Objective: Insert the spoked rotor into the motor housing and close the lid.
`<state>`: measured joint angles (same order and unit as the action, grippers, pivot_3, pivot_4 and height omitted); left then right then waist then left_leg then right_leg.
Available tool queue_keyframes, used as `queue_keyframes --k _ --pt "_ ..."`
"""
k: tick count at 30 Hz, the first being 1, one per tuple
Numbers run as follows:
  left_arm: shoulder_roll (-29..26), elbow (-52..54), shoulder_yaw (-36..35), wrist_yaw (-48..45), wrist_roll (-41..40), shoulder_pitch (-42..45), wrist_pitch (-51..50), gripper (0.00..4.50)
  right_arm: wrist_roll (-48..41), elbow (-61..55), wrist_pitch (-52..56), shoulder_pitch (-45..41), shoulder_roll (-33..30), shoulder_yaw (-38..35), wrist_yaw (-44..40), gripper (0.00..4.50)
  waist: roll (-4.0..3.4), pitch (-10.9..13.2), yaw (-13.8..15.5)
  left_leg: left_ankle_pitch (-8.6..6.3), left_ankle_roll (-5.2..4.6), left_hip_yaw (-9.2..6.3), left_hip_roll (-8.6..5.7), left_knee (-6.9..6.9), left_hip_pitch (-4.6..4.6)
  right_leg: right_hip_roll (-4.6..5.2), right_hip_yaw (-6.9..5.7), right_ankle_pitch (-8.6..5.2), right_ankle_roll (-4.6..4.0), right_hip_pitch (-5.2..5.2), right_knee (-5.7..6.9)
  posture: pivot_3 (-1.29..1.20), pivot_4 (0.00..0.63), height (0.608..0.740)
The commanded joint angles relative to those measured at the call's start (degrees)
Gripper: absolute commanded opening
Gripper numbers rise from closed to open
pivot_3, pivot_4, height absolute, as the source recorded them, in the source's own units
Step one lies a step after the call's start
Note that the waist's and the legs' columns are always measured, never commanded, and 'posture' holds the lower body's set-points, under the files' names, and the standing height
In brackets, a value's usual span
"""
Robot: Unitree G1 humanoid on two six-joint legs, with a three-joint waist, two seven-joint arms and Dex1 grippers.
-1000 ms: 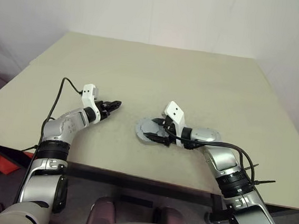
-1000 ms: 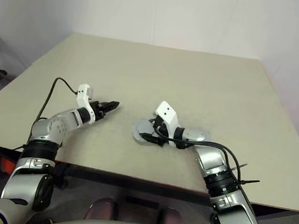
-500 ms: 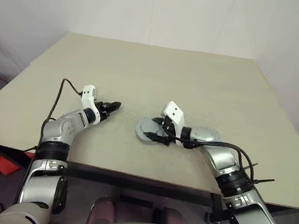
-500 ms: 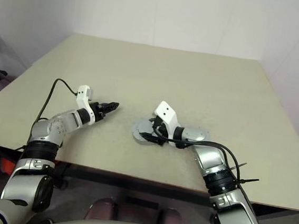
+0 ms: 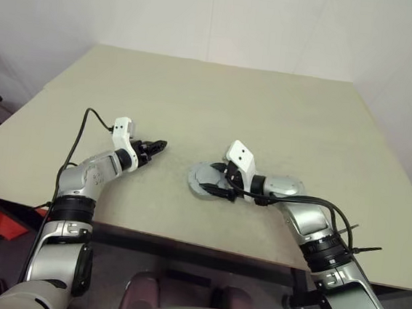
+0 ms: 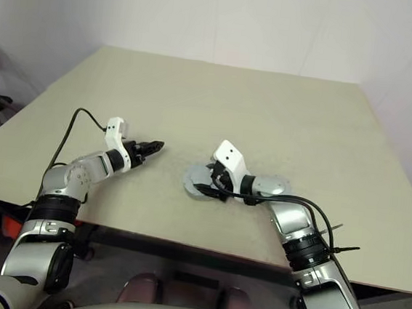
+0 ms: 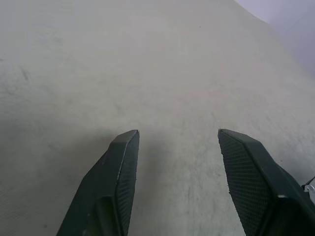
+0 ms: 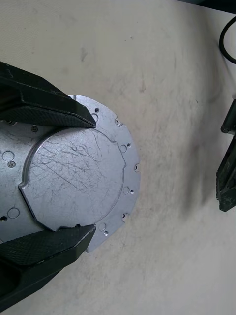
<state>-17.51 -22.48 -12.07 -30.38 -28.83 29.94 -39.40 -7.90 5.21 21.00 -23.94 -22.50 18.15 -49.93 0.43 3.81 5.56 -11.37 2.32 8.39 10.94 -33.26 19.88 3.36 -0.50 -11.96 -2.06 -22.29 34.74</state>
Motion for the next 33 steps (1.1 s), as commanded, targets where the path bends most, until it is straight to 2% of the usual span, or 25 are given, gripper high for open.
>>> queue_keyframes --k 1,5,10,17,33 --pt "0.3 2.4 -0.3 0.1 -0.4 0.7 -0.1 2.74 4.4 4.6 2.0 0.4 -1.2 1.3 2.6 2.94 0.0 0.0 0.0 -0.05 -0.08 0.0 0.0 0.0 -0.01 0.0 0.0 0.0 0.0 0.02 0.0 0.0 0.0 0.74" --pt "0.8 2.8 0.0 0.2 -0.4 0.4 -0.3 2.74 4.3 4.7 2.5 0.1 -1.6 1.4 3.3 2.94 0.0 0.0 -0.1 -0.06 -0.1 0.01 0.02 0.0 -0.21 0.0 0.01 -0.21 0.36 0.15 0.02 0.0 0.0 0.74" --pt "1.0 3.2 -0.2 0.1 -0.4 0.1 -0.6 2.74 5.0 3.3 2.4 0.7 -3.8 1.3 3.8 2.94 -0.01 0.0 0.1 -0.04 -0.07 0.02 0.01 0.02 -0.22 0.03 0.01 -0.23 0.4 0.21 0.02 0.0 0.0 0.74" --pt "1.1 3.9 -0.1 0.2 -0.5 -0.3 -1.1 2.74 0.9 2.9 2.6 0.2 -1.5 -2.0 4.3 2.94 -0.02 0.0 0.1 -0.02 -0.06 0.05 -0.01 0.02 -0.17 0.12 0.0 -0.24 0.42 0.24 0.0 0.0 0.0 0.74" --pt "1.1 3.2 -0.1 0.4 -0.2 0.0 -0.5 2.74 -3.9 -1.9 -2.9 0.7 -1.3 -4.6 -0.3 2.94 -0.02 0.0 0.0 0.03 -0.05 0.05 0.05 0.04 0.49 0.08 -0.08 -0.09 0.1 -0.27 -0.07 0.0 0.0 0.74"
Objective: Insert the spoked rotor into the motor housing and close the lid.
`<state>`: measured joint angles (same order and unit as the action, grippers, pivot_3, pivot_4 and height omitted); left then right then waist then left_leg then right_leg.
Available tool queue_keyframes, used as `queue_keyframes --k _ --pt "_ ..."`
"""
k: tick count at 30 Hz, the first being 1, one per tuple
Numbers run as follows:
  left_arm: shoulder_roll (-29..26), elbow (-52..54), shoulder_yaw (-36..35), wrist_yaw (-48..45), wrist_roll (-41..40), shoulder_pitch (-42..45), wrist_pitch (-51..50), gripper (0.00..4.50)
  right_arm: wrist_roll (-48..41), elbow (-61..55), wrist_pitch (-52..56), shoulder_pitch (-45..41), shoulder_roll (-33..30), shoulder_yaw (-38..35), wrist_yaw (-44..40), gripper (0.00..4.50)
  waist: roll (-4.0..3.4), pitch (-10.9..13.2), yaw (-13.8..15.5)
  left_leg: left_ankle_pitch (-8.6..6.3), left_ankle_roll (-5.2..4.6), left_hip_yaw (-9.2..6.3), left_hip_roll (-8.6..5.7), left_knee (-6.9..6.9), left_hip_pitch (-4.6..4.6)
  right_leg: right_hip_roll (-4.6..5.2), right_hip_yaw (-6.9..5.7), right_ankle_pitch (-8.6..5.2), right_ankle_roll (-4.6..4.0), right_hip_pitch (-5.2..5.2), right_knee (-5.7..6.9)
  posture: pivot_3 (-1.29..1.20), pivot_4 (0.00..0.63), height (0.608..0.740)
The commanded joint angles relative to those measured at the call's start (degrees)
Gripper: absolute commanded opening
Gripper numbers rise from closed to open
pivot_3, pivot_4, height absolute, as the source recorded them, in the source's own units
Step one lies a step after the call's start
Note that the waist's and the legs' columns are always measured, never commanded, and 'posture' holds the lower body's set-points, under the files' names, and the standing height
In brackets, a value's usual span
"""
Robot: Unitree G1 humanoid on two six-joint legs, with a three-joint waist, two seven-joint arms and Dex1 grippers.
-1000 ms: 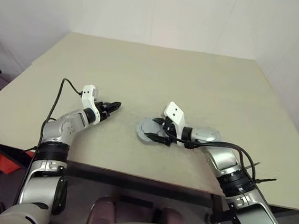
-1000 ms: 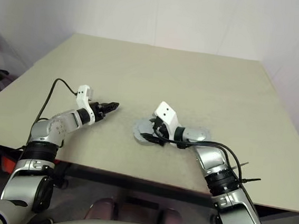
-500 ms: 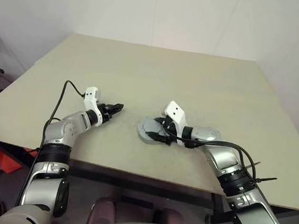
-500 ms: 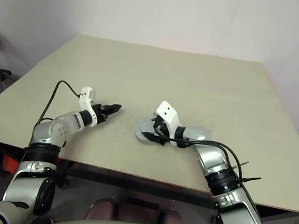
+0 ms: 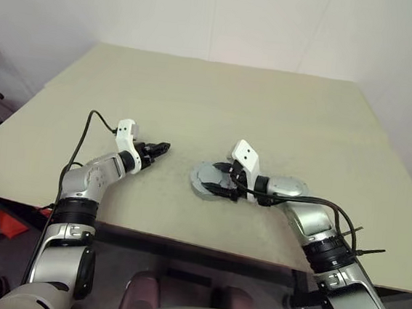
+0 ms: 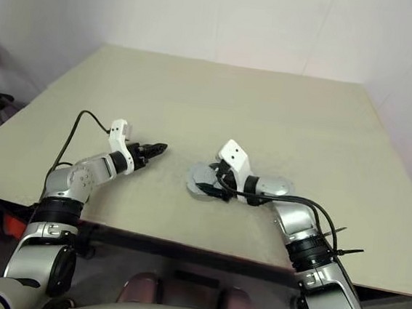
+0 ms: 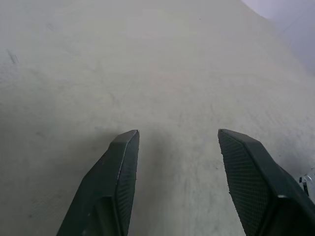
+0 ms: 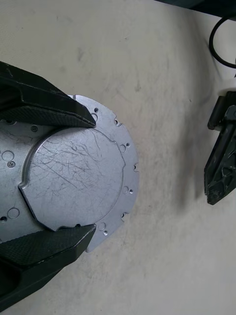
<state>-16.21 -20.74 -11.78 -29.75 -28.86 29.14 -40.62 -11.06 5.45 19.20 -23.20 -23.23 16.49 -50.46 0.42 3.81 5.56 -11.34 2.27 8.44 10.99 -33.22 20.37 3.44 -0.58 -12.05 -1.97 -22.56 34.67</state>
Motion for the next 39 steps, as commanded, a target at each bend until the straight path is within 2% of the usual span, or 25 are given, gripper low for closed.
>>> queue_keyframes --k 1,18,29,39 --pt "-0.2 1.4 -0.4 -0.3 -0.2 0.8 0.7 2.74 -1.0 -2.3 -1.3 0.0 -0.6 -3.1 0.1 2.94 0.0 0.0 0.0 0.01 0.01 0.0 0.0 0.0 0.06 0.0 -0.01 0.0 0.0 -0.06 0.0 0.0 0.0 0.74" --pt "-0.7 0.9 -0.4 -0.6 0.1 1.3 1.2 2.74 0.8 -2.7 -1.8 1.8 -1.9 -2.6 -1.2 2.94 0.0 0.0 0.0 0.04 0.05 0.0 0.05 -0.02 0.3 -0.05 -0.05 -0.01 -0.02 -0.31 0.02 0.0 0.0 0.74" --pt "-0.9 0.7 -0.5 -0.5 0.2 1.2 1.3 2.74 -1.9 -3.9 -1.6 2.5 -1.7 -3.5 -4.6 2.94 0.0 0.0 0.0 0.04 0.04 0.0 0.05 -0.02 0.31 -0.04 -0.07 -0.01 -0.04 -0.3 0.03 0.0 0.0 0.74" --pt "-1.1 0.4 -0.6 -0.5 0.2 1.4 1.4 2.74 0.6 -2.0 -2.7 2.8 -1.9 -2.2 -4.5 2.94 0.01 0.0 0.0 0.05 0.04 0.0 0.05 -0.03 0.31 -0.04 -0.09 -0.02 -0.05 -0.3 0.04 0.0 0.0 0.74"
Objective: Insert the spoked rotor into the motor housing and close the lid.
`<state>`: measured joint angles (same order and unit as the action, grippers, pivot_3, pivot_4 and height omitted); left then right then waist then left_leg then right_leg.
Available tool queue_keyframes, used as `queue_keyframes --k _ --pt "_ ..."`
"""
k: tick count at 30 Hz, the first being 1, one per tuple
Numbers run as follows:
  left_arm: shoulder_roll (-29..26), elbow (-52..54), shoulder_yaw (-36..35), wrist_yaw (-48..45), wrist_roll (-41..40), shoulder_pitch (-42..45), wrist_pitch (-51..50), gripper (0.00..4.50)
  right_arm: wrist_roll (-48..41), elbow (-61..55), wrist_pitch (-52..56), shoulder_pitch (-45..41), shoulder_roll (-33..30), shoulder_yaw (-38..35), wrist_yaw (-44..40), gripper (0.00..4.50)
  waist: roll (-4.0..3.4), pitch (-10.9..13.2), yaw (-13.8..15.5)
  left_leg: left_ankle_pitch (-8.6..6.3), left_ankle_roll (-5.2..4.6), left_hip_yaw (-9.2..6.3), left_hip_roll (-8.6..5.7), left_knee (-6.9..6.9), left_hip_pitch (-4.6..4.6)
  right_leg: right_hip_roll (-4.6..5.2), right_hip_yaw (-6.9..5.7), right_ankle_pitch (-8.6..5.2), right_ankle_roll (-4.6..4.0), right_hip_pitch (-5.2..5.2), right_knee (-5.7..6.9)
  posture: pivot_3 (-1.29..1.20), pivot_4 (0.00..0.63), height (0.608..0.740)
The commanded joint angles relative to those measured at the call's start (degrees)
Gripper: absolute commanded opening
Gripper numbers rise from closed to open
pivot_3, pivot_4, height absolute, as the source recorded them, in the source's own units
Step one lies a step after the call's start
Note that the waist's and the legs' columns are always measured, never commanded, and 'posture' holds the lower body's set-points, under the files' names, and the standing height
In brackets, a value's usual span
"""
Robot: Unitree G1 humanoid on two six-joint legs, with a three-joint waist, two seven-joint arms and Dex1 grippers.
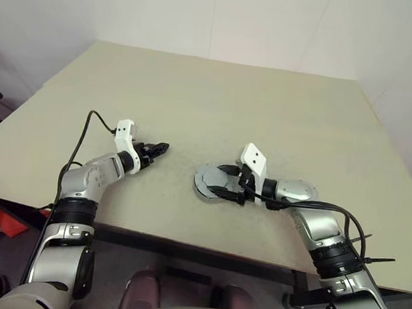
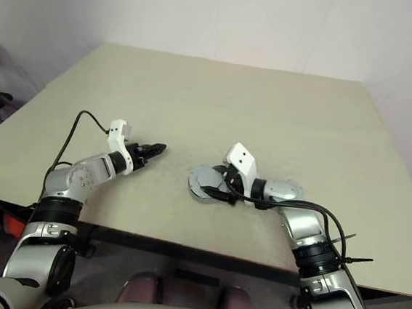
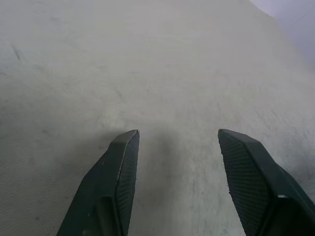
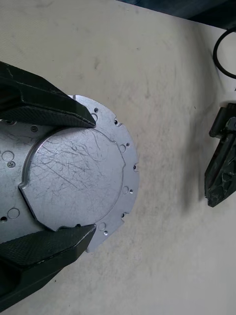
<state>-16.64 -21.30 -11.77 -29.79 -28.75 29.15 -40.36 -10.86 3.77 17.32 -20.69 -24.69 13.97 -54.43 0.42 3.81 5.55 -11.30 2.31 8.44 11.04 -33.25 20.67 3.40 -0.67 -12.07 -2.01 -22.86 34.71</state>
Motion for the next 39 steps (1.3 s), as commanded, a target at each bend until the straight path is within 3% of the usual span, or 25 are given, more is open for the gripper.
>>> queue_keyframes --k 1,22,39 --pt "-0.7 0.9 -0.6 -0.5 0.1 1.4 1.2 2.74 0.6 -0.2 -1.0 0.3 -0.5 0.4 -0.5 2.94 0.0 0.0 0.0 0.0 0.0 0.0 0.0 0.0 0.0 0.0 0.0 0.0 0.0 0.0 0.0 0.0 0.0 0.74" --pt "-0.8 0.8 -0.7 -0.3 0.0 1.4 1.3 2.74 2.9 1.5 -2.2 0.3 -1.4 2.0 -1.9 2.94 0.01 0.0 0.0 0.0 -0.01 0.0 0.0 -0.04 -0.03 0.0 -0.02 0.0 0.0 0.06 0.02 0.0 0.0 0.74" --pt "-0.5 1.1 -0.8 0.0 -0.1 1.1 1.4 2.74 5.4 3.6 -0.1 -2.0 -2.6 4.9 -2.5 2.94 0.01 0.0 0.0 -0.08 -0.14 0.0 0.05 -0.04 -0.66 0.0 -0.01 -0.02 -0.03 0.64 0.03 0.0 0.0 0.74"
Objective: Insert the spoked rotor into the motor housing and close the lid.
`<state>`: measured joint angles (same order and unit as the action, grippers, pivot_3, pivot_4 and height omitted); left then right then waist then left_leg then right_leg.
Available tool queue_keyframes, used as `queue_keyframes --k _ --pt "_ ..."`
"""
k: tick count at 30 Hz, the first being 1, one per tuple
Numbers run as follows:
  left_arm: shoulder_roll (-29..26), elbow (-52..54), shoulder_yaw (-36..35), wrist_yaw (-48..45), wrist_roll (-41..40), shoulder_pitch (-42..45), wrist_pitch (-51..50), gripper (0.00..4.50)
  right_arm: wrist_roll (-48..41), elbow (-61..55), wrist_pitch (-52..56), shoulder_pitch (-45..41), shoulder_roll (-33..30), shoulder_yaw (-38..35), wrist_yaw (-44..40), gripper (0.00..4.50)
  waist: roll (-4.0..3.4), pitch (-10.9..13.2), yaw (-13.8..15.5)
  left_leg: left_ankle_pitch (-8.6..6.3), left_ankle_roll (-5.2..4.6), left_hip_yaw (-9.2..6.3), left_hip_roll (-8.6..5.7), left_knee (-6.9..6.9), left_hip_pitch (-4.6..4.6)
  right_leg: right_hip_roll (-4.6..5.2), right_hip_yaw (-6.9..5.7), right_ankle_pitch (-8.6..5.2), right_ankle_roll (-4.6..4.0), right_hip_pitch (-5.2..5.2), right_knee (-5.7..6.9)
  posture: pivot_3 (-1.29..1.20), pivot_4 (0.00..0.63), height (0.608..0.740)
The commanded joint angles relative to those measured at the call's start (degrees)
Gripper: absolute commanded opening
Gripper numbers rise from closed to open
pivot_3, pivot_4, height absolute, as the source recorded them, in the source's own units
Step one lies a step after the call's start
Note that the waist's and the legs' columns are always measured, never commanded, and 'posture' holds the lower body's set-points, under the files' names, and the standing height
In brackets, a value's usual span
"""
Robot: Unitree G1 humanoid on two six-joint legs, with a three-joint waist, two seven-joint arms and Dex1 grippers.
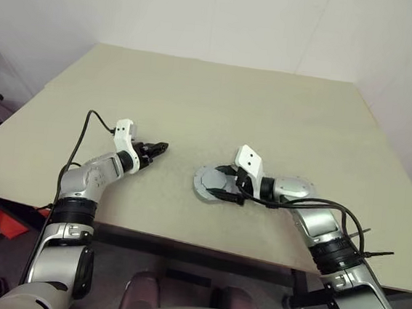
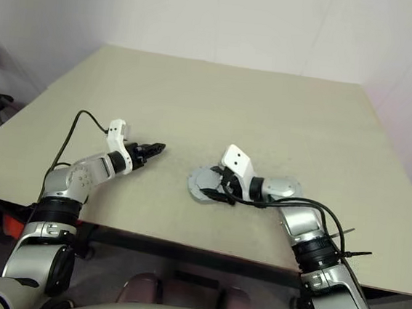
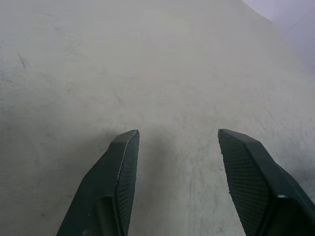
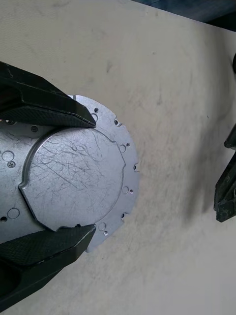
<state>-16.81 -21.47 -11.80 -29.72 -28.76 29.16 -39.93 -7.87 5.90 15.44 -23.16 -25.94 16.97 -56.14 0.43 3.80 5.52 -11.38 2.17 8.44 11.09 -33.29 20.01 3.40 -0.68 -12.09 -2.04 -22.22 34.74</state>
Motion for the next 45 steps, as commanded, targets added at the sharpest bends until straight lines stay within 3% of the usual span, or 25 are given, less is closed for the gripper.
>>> queue_keyframes --k 1,11,29,34,45 --pt "-0.3 1.3 -0.8 -0.1 -0.1 1.1 1.0 2.74 2.4 1.4 2.1 0.3 -1.4 2.1 -1.0 2.94 0.0 0.0 0.0 0.0 0.0 0.0 0.0 0.0 -0.01 0.0 0.0 0.0 0.0 0.0 0.0 0.0 0.0 0.74" --pt "0.0 1.9 -0.5 -0.2 -0.2 0.8 0.7 2.74 3.9 4.8 6.8 -2.6 -2.4 4.8 -1.7 2.94 0.0 0.0 0.0 -0.01 -0.01 0.0 0.0 0.0 -0.03 0.01 0.0 0.0 0.0 0.05 -0.01 0.0 0.0 0.74" --pt "0.1 2.2 -0.2 -0.4 -0.2 0.8 0.4 2.74 -0.1 2.1 3.4 -2.4 0.8 0.8 -1.2 2.94 0.03 -0.1 -0.1 0.02 0.03 0.01 0.11 0.04 -0.24 -0.04 -0.01 -0.01 0.01 0.14 0.02 0.0 0.0 0.74" --pt "0.3 2.3 -0.1 -0.3 -0.4 1.1 0.2 2.74 2.4 3.5 3.3 -2.9 0.8 2.4 -0.3 2.94 0.03 -0.1 -0.2 0.01 0.02 0.02 0.12 0.07 -0.01 -0.05 -0.03 0.0 -0.04 -0.07 0.0 0.0 0.0 0.74" --pt "4.3 9.3 -1.0 0.7 -7.5 2.5 -10.8 2.74 7.9 11.4 2.0 -4.4 0.4 6.5 2.7 2.94 0.04 -0.1 -0.4 0.07 0.12 0.09 0.21 0.12 -0.62 -0.06 -0.06 -0.26 0.32 0.32 -0.02 0.0 0.0 0.74"
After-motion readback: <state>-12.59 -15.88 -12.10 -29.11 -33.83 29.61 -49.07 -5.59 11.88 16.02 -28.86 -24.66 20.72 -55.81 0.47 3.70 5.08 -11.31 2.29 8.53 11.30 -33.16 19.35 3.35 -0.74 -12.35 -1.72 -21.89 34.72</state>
